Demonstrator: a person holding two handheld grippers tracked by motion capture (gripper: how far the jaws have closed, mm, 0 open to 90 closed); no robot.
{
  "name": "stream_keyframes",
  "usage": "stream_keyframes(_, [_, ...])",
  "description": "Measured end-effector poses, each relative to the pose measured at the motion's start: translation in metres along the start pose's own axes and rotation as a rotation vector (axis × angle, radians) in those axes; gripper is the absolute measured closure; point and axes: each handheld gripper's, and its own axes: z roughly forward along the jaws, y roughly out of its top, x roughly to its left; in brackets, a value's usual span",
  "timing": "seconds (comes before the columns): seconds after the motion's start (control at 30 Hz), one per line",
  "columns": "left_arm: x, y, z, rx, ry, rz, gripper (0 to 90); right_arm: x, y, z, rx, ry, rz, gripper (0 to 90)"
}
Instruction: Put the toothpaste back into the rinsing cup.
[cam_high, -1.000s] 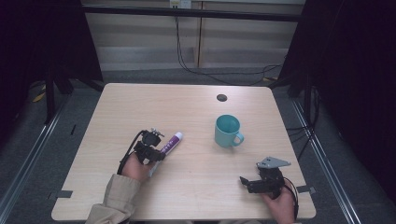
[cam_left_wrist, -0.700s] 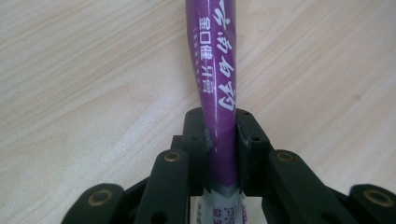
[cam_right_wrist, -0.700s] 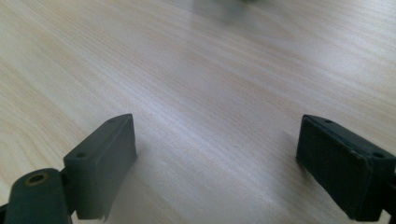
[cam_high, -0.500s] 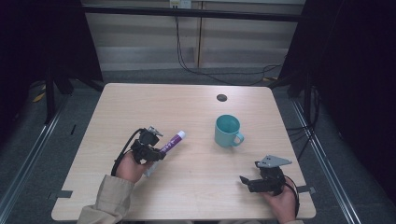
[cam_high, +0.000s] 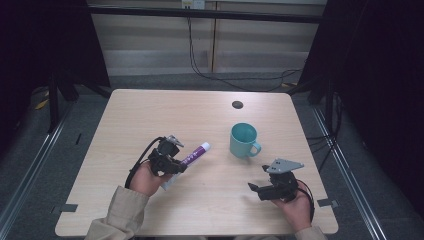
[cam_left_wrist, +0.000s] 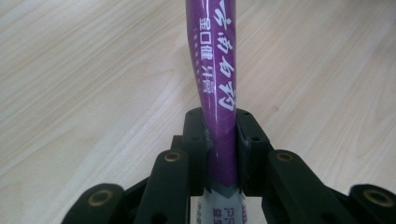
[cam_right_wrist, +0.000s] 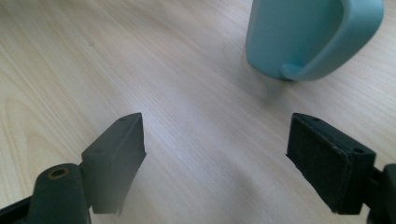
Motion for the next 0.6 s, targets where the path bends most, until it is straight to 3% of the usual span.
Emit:
stream_keyframes(0.23, [-0.007,0.004,0.0,0.02,-0.019,0.034,77.1,0.002,0.015,0.002,-0.005,0.04,-0.056,21.1])
stream_keyframes(0.37, [-0.011,0.008,0.0,0.034,-0.023,0.054,77.2,0.006,0.024,0.004,-0.002,0.063,-0.117,23.4])
stream_keyframes(0.4, [-0.013,0.01,0.0,0.037,-0.032,0.07,77.2,0.008,0.028,0.005,0.001,0.069,-0.153,24.0])
stream_keyframes(0.43, [-0.013,0.01,0.0,0.037,-0.032,0.07,77.2,0.008,0.028,0.005,0.001,0.069,-0.153,24.0])
stream_keyframes(0.47, [-0.014,0.011,0.0,0.043,-0.043,0.071,77.2,0.01,0.033,0.006,0.002,0.069,-0.192,24.4])
stream_keyframes(0.6, [-0.019,0.014,0.002,0.056,-0.052,0.096,77.3,0.011,0.039,0.008,0.014,0.082,-0.231,26.0])
